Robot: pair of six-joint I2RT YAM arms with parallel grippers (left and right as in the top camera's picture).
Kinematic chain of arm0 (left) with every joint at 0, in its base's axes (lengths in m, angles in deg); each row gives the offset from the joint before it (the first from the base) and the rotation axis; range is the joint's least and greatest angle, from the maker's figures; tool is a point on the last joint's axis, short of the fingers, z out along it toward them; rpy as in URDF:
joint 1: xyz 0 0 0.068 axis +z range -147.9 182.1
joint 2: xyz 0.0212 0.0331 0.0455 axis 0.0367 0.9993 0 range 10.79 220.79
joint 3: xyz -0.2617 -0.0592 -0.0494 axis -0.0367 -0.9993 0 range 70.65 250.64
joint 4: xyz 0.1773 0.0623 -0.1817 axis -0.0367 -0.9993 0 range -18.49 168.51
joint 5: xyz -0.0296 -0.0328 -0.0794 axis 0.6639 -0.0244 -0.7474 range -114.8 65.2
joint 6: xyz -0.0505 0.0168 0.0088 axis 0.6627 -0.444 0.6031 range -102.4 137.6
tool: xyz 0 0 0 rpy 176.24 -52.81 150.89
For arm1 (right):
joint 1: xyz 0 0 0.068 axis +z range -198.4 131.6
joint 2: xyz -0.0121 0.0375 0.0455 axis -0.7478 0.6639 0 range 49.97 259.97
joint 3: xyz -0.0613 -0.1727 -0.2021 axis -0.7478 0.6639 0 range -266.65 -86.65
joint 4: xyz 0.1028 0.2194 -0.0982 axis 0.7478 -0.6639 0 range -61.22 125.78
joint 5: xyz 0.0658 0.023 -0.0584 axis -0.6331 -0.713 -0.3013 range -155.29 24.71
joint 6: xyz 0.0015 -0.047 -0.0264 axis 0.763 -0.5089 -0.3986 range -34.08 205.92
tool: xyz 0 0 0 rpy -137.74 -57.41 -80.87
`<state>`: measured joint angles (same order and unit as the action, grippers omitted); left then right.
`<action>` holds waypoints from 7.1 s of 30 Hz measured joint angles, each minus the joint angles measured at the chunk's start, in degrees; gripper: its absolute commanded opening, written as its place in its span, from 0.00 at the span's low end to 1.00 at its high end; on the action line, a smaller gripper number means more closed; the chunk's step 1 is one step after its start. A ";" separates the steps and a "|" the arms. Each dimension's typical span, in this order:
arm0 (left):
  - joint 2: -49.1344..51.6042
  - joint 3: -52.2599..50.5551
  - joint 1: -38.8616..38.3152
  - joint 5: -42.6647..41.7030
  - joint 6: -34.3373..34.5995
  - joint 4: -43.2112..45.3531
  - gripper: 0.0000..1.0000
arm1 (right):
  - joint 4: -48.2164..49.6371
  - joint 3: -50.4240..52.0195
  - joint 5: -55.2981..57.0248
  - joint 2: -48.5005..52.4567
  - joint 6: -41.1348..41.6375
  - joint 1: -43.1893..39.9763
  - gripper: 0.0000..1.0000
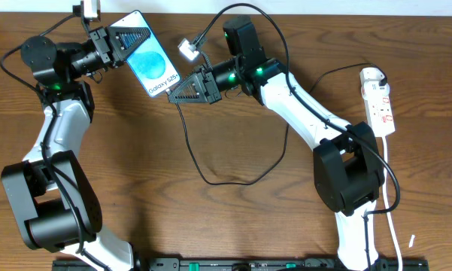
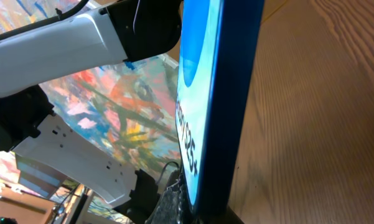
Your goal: Plug charger to phone and switch on socket
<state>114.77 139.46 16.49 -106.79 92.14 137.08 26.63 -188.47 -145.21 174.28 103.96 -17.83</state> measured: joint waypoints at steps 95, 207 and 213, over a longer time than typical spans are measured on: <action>0.00 0.00 1.46 -3.23 -0.85 -0.04 0.07 | 4.31 -0.02 6.29 -0.02 2.32 0.04 0.99; 18.62 -0.85 1.46 31.30 -34.77 -58.60 0.08 | -14.67 -0.07 38.21 0.00 0.98 -10.25 0.99; 18.32 -0.63 1.46 32.17 -35.74 -61.00 0.24 | -14.64 -0.07 38.21 0.00 0.96 -10.25 0.99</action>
<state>133.09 138.83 17.96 -74.62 56.40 76.07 11.99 -188.53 -107.00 174.28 104.93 -28.08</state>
